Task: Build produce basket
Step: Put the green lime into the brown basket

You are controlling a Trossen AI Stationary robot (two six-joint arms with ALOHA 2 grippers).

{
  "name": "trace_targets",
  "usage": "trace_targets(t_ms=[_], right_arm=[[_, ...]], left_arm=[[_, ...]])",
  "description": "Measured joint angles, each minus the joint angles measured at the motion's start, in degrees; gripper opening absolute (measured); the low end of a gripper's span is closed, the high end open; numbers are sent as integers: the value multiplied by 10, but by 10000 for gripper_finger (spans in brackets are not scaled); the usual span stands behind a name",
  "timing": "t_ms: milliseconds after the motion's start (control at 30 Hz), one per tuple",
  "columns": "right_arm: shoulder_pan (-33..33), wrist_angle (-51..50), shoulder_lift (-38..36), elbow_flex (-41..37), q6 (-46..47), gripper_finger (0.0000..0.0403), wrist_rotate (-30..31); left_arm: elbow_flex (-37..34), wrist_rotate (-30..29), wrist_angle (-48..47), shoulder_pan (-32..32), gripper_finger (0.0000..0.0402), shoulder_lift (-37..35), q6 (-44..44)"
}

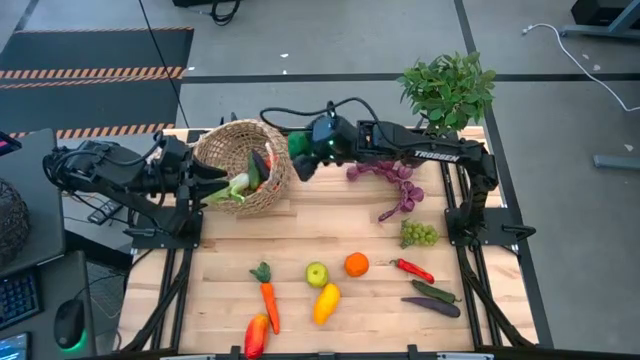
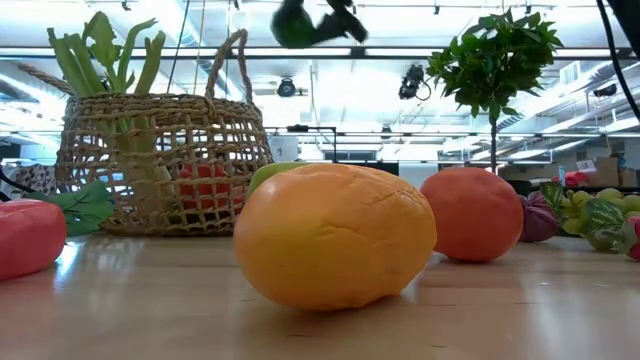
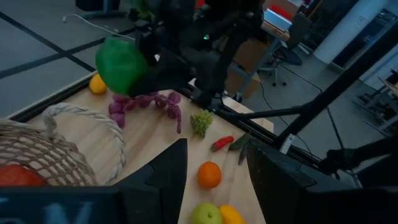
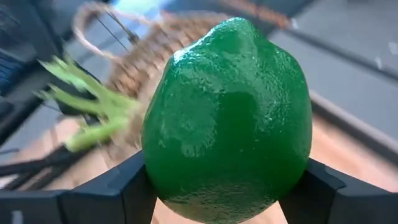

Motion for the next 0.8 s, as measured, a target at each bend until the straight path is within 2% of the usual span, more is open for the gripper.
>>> trace_targets(t_ms=[267,433,567,800], right_arm=[[-11,120,2,0,-90,272,0],[-20,180,2,0,-83,272,-1],[-20,219,2,0,-73,272,-25],[-20,285,2,-1,-75,272,-51]], left_arm=[[0,-30,0,0,172,0,0],[0,-57,0,0,172,0,0],[0,-83,0,0,172,0,-1],[0,-89,16,0,172,0,-1]])
